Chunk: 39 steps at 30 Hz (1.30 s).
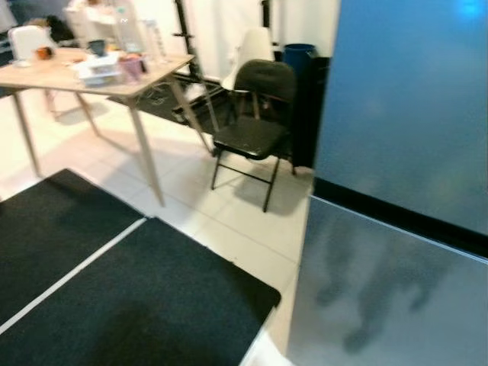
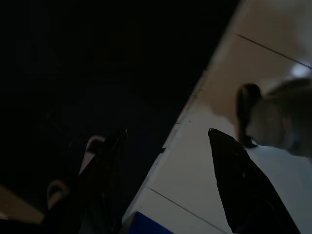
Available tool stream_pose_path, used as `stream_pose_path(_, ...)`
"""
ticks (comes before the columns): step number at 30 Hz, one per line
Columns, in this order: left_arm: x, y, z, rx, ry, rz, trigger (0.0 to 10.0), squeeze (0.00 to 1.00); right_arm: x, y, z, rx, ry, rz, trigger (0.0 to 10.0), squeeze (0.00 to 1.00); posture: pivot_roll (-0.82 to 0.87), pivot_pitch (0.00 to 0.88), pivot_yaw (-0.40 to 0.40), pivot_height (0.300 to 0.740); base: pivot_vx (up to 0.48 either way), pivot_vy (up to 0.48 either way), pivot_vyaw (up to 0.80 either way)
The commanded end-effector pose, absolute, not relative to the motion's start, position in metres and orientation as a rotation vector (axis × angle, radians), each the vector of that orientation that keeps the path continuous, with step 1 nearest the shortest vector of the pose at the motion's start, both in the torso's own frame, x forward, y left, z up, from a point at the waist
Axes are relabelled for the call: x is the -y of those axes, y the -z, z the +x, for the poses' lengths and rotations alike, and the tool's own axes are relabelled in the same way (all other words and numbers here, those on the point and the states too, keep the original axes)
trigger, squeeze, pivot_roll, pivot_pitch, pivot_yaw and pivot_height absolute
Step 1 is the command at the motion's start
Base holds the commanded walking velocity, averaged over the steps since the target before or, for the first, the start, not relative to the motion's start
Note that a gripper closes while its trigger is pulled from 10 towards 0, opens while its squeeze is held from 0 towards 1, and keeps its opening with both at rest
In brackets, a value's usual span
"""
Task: Restocking fridge
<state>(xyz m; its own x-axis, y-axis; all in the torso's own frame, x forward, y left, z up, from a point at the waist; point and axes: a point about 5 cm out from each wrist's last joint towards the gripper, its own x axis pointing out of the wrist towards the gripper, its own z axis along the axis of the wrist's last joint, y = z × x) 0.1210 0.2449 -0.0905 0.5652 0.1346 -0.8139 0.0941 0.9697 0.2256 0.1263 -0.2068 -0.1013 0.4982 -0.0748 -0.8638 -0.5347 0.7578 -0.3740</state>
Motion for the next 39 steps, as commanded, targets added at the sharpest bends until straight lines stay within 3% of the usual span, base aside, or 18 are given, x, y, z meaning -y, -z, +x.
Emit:
stream_pose_path(1,-0.2448,0.0905,0.1215,-0.971,-0.020,0.263,10.0,0.00,0.2027,0.1026,0.1235,-1.026,-0.317,-0.665,10.0,0.22,-0.11,0.091,0.015,0.740,0.000,0.000,0.80)
stream_pose_path(29,-0.2431,0.0884,0.1265,-0.937,-0.020,0.263,10.0,0.00,0.1997,0.1019,0.1267,-1.006,-0.323,-0.657,10.0,0.21,-0.11,0.091,0.013,0.740,0.000,0.000,0.80)
stream_pose_path(39,-0.2441,0.0866,0.1294,-0.913,-0.035,0.283,10.0,0.00,0.1960,0.0995,0.1325,-0.966,-0.311,-0.612,10.0,0.17,-0.11,0.090,0.011,0.740,0.075,0.000,0.00)
